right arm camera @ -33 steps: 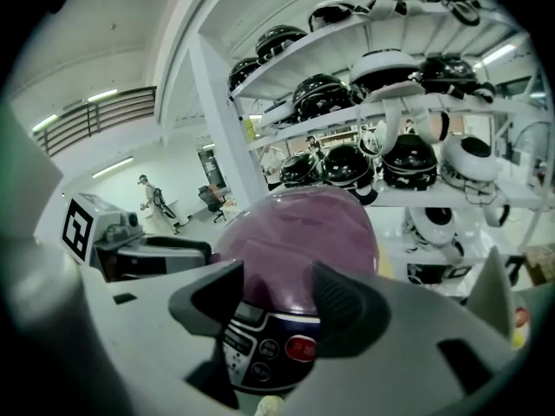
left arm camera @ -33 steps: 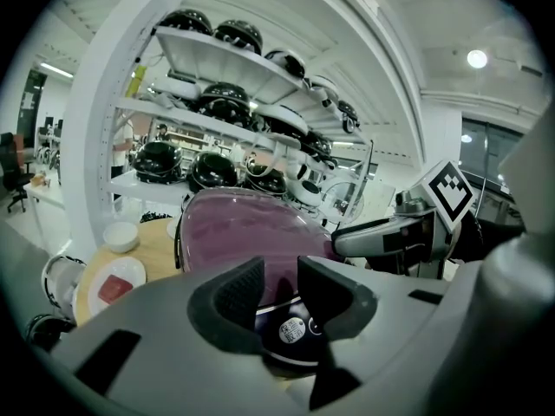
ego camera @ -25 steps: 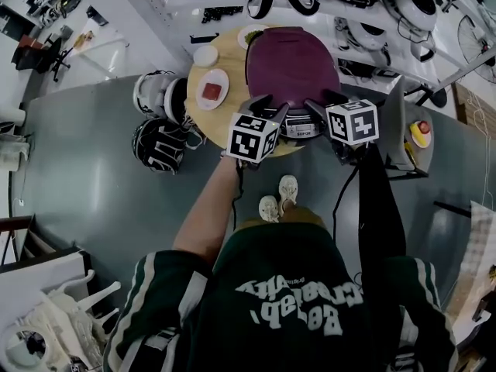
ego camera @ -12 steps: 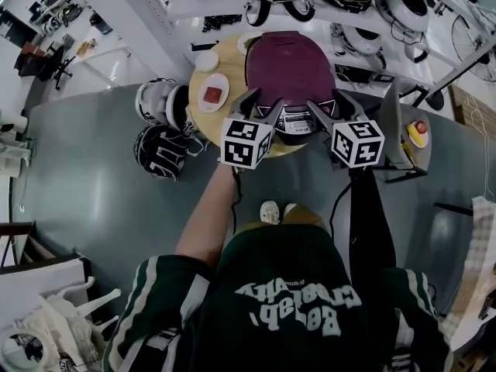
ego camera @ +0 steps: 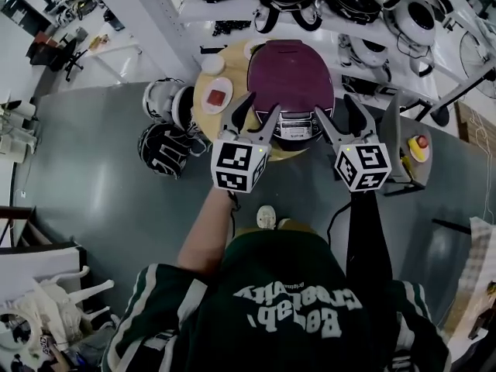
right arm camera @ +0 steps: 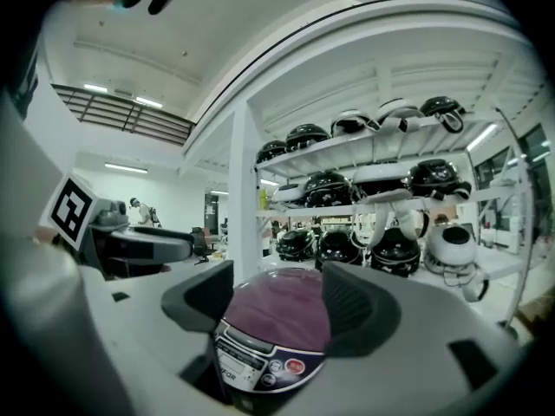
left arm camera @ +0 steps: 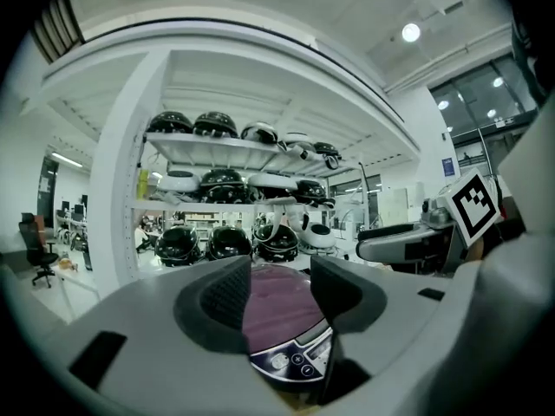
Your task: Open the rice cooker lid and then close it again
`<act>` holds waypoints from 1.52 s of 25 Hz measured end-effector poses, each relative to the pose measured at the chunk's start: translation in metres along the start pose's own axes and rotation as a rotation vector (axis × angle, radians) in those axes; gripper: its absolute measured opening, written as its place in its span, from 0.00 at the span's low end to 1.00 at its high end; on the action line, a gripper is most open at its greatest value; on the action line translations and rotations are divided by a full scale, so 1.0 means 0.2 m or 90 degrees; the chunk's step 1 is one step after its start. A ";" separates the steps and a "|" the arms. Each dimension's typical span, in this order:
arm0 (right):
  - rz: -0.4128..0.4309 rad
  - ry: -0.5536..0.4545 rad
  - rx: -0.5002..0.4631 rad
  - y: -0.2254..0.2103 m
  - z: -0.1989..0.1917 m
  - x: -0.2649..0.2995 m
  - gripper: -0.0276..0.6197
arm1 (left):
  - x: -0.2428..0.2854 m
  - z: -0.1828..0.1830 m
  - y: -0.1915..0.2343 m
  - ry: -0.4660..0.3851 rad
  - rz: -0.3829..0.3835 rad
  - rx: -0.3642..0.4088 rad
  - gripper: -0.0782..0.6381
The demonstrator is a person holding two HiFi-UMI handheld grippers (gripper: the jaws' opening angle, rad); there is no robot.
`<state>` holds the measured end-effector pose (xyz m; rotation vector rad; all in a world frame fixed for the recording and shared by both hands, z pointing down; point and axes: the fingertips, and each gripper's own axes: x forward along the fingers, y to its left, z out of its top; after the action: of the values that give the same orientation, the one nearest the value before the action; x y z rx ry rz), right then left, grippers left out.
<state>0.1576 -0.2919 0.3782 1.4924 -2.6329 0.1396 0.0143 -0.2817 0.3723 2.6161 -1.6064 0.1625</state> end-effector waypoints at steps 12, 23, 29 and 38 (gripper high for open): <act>0.040 0.011 0.004 -0.04 -0.08 -0.13 0.05 | -0.14 0.02 -0.10 -0.006 0.086 0.036 0.11; 0.036 -0.013 -0.048 -0.03 -0.06 -0.28 0.05 | -0.23 0.03 -0.18 -0.018 0.110 0.030 0.11; 0.038 -0.025 -0.051 -0.03 -0.03 -0.33 0.05 | -0.25 0.07 -0.23 -0.029 0.111 0.033 0.11; 0.039 -0.037 -0.042 -0.03 -0.02 -0.36 0.05 | -0.29 0.08 -0.27 -0.025 0.108 0.056 0.11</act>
<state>0.1996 -0.2335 0.3711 1.4182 -2.7017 0.0148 0.0367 -0.2075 0.3490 2.5579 -1.8766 0.1958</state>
